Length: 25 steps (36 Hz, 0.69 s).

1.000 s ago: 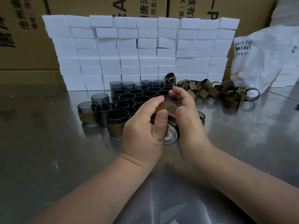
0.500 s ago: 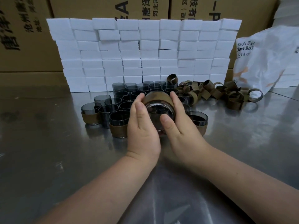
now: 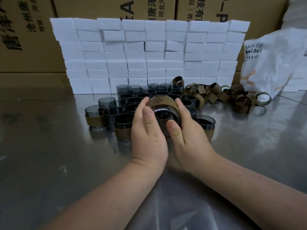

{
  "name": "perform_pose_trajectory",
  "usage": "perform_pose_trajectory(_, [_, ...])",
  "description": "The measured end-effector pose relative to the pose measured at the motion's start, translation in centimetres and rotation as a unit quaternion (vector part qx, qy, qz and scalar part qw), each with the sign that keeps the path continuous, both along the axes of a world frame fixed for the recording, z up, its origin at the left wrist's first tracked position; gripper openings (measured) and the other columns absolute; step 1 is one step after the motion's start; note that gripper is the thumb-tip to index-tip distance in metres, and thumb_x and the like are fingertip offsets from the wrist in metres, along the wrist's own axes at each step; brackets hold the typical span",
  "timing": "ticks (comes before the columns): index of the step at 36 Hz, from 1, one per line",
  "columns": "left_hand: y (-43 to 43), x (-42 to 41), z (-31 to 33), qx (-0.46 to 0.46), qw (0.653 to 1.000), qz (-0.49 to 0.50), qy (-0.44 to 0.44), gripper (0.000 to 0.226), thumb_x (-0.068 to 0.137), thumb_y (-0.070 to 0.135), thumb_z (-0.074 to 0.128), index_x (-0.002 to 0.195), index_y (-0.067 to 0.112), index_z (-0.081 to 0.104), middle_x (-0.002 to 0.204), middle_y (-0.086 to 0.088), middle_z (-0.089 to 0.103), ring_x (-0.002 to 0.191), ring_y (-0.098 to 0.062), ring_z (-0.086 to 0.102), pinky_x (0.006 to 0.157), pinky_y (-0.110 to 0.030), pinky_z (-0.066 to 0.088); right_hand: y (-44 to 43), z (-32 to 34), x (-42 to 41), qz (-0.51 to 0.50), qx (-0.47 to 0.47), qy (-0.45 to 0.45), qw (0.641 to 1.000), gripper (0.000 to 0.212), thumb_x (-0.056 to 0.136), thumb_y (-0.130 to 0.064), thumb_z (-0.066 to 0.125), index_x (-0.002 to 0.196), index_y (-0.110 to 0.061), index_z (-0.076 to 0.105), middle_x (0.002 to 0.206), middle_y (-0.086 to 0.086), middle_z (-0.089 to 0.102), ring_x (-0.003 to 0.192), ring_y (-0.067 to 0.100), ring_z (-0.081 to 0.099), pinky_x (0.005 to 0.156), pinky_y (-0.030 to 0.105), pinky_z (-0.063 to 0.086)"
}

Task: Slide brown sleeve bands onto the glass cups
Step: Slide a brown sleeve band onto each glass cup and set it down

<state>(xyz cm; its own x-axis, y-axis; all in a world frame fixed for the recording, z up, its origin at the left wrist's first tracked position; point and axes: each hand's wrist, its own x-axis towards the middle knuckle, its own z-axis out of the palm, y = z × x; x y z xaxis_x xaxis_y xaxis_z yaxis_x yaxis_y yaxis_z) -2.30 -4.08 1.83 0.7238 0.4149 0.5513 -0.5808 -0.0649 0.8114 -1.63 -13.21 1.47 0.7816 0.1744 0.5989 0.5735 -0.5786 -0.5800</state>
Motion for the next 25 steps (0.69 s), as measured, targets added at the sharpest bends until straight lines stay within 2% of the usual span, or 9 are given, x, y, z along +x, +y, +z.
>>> perform_pose_trajectory(3, [0.0, 0.0, 0.1, -0.011, 1.000, -0.005, 0.001, 0.056, 0.083, 0.050, 0.021, 0.124, 0.024, 0.050, 0.119, 0.001, 0.060, 0.111, -0.008, 0.055, 0.089, -0.008, 0.040, 0.1, 0.0, 0.0, 0.000, 0.003, -0.004, 1.000, 0.077, 0.083, -0.058, 0.028, 0.149, -0.023, 0.013, 0.138, -0.004, 0.050, 0.123, 0.011, 0.047, 0.086, 0.013, 0.030])
perform_pose_trajectory(7, [0.3, 0.0, 0.6, -0.040, 0.998, -0.044, -0.005, 0.038, 0.084, 0.043, 0.026, 0.111, 0.034, 0.052, 0.109, 0.013, 0.060, 0.100, 0.006, 0.056, 0.087, -0.011, 0.044, 0.3, 0.3, -0.1, 0.046, 0.048, 0.009, 0.998, 0.079, 0.081, -0.060, 0.035, 0.148, -0.023, 0.015, 0.133, -0.016, 0.048, 0.114, -0.010, 0.042, 0.085, -0.002, 0.029])
perform_pose_trajectory(9, [0.4, -0.1, 0.7, -0.045, 0.996, -0.071, -0.013, 0.034, 0.082, 0.039, 0.031, 0.108, 0.037, 0.053, 0.118, 0.004, 0.059, 0.110, -0.004, 0.055, 0.098, -0.028, 0.044, 0.1, 0.5, -0.1, 0.082, 0.102, 0.012, 0.991, 0.084, 0.076, -0.063, 0.034, 0.147, -0.020, 0.019, 0.123, -0.028, 0.044, 0.106, -0.022, 0.044, 0.086, -0.003, 0.030])
perform_pose_trajectory(11, [0.4, -0.3, 0.8, -0.039, 0.994, -0.102, -0.024, 0.039, 0.075, 0.044, 0.036, 0.110, 0.040, 0.052, 0.130, -0.007, 0.053, 0.122, -0.019, 0.049, 0.103, -0.046, 0.039, -0.5, 0.7, 0.1, 0.092, 0.151, 0.014, 0.984, 0.086, 0.073, -0.064, 0.035, 0.147, -0.022, 0.020, 0.117, -0.031, 0.042, 0.103, -0.027, 0.043, 0.087, -0.001, 0.032])
perform_pose_trajectory(13, [0.5, -0.4, 0.7, -0.031, 0.991, -0.127, -0.032, 0.047, 0.069, 0.046, 0.036, 0.114, 0.040, 0.051, 0.135, -0.010, 0.048, 0.126, -0.024, 0.045, 0.106, -0.050, 0.034, -1.0, 0.9, 0.2, 0.103, 0.171, 0.019, 0.980, 0.080, 0.071, -0.063, 0.040, 0.143, -0.034, 0.020, 0.119, -0.031, 0.042, 0.107, -0.027, 0.041, 0.087, -0.002, 0.033])
perform_pose_trajectory(16, [0.7, -0.1, 0.4, -0.043, 0.988, -0.147, -0.027, 0.052, 0.064, 0.044, 0.039, 0.115, 0.041, 0.049, 0.134, -0.005, 0.049, 0.126, -0.022, 0.045, 0.106, -0.047, 0.035, -1.3, 1.1, 0.0, 0.124, 0.156, 0.025, 0.980, 0.059, 0.071, -0.057, 0.047, 0.126, -0.050, 0.027, 0.121, -0.033, 0.043, 0.113, -0.019, 0.044, 0.090, 0.003, 0.036])
perform_pose_trajectory(18, [0.8, 0.1, 0.2, -0.050, 0.985, -0.162, -0.018, 0.054, 0.061, 0.042, 0.040, 0.113, 0.040, 0.051, 0.130, -0.001, 0.052, 0.124, -0.018, 0.047, 0.104, -0.043, 0.037, -1.2, 1.2, 0.0, 0.132, 0.147, 0.027, 0.980, 0.054, 0.072, -0.056, 0.047, 0.122, -0.052, 0.029, 0.125, -0.030, 0.043, 0.117, -0.012, 0.045, 0.095, 0.009, 0.037])
perform_pose_trajectory(22, [0.8, 0.1, 0.4, -0.024, 0.986, -0.166, -0.001, 0.044, 0.070, 0.033, 0.038, 0.112, 0.034, 0.053, 0.130, -0.006, 0.053, 0.122, -0.022, 0.049, 0.105, -0.049, 0.036, -1.1, 1.1, -0.1, 0.152, 0.123, 0.041, 0.980, 0.059, 0.075, -0.058, 0.042, 0.128, -0.050, 0.017, 0.138, -0.017, 0.038, 0.123, -0.009, 0.040, 0.102, 0.013, 0.034])
perform_pose_trajectory(25, [0.7, 0.0, 0.5, 0.014, 0.987, -0.159, 0.011, 0.045, 0.071, 0.051, 0.039, 0.112, 0.037, 0.050, 0.125, -0.003, 0.055, 0.118, -0.020, 0.052, 0.102, -0.049, 0.040, -1.0, 1.1, -0.1, 0.170, 0.127, 0.053, 0.976, 0.063, 0.076, -0.059, 0.040, 0.129, -0.050, 0.009, 0.147, -0.011, 0.030, 0.130, -0.007, 0.033, 0.107, 0.016, 0.030])
